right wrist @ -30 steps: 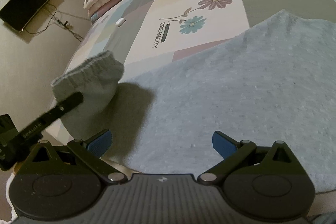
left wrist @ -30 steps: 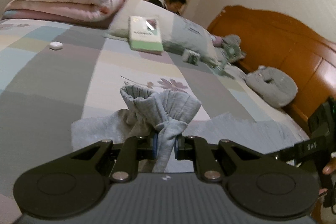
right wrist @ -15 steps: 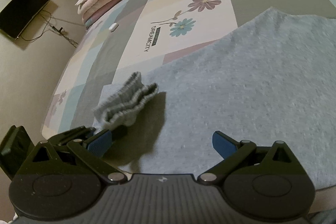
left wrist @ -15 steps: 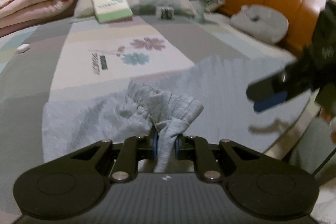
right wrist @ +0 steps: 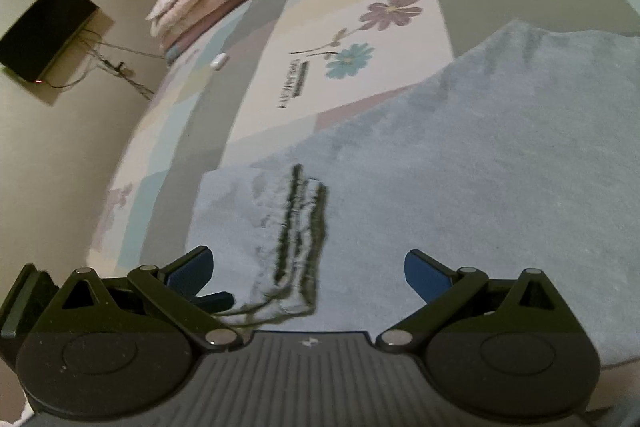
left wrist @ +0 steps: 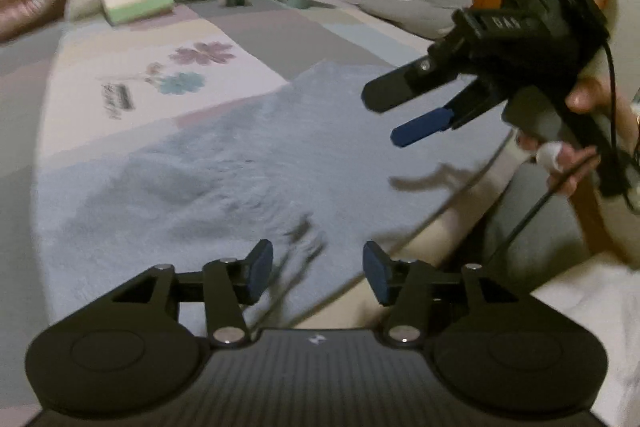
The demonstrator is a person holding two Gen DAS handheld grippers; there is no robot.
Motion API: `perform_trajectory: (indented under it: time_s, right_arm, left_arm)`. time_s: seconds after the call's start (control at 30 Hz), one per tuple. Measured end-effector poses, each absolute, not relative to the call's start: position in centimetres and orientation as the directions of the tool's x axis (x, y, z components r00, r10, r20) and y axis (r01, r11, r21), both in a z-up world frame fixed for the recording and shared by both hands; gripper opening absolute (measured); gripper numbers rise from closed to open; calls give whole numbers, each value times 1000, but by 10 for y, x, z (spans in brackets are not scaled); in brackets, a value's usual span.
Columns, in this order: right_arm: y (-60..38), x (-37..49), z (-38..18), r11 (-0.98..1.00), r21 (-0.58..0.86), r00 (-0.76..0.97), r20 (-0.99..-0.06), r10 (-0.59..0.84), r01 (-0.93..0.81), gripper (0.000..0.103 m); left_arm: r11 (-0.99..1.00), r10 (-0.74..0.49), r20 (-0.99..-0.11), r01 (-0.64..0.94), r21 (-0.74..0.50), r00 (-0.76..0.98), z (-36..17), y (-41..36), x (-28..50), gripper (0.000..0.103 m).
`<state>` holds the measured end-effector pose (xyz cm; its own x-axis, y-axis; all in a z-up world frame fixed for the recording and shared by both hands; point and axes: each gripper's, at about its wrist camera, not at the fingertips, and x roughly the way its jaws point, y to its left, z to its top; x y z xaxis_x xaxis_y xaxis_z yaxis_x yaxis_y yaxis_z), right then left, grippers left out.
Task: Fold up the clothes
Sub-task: 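Open the left gripper to release the grey pant leg, then grasp the grey elastic waistband with the right gripper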
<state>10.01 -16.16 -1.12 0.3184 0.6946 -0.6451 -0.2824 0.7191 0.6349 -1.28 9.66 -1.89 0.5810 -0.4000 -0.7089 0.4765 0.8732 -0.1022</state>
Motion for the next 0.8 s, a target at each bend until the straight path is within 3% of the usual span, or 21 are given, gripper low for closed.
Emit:
perform_trajectory:
  time_s: [0.17,0.3,0.43,0.6,0.8]
  right_arm:
    - [-140,106,-12,624,704,263,-566,781,-339,103]
    - [-119,111,-20,527,777,191,-492,849,-343,96]
    - [-101,111,-35,534,775,147,-517,843,-338,84]
    - [-93,114,-46,603,726,183,-577,796,-331,84]
    - [-89,127,-53,609,727,186,-582,792,-317,84]
  left_arm:
    - [930,-178,-700,351,110,691,-10,129,-32,67]
    - [950,-26,-699,235,205,715,-12,150,-41,67]
    - [965,-22,-703,200,172,711,-19,161,-52,67]
    - [972,-35,-703,188,142,710,-25,167,-61,67]
    - [973,-54,-699,194,123,713,-27,171,-61,68]
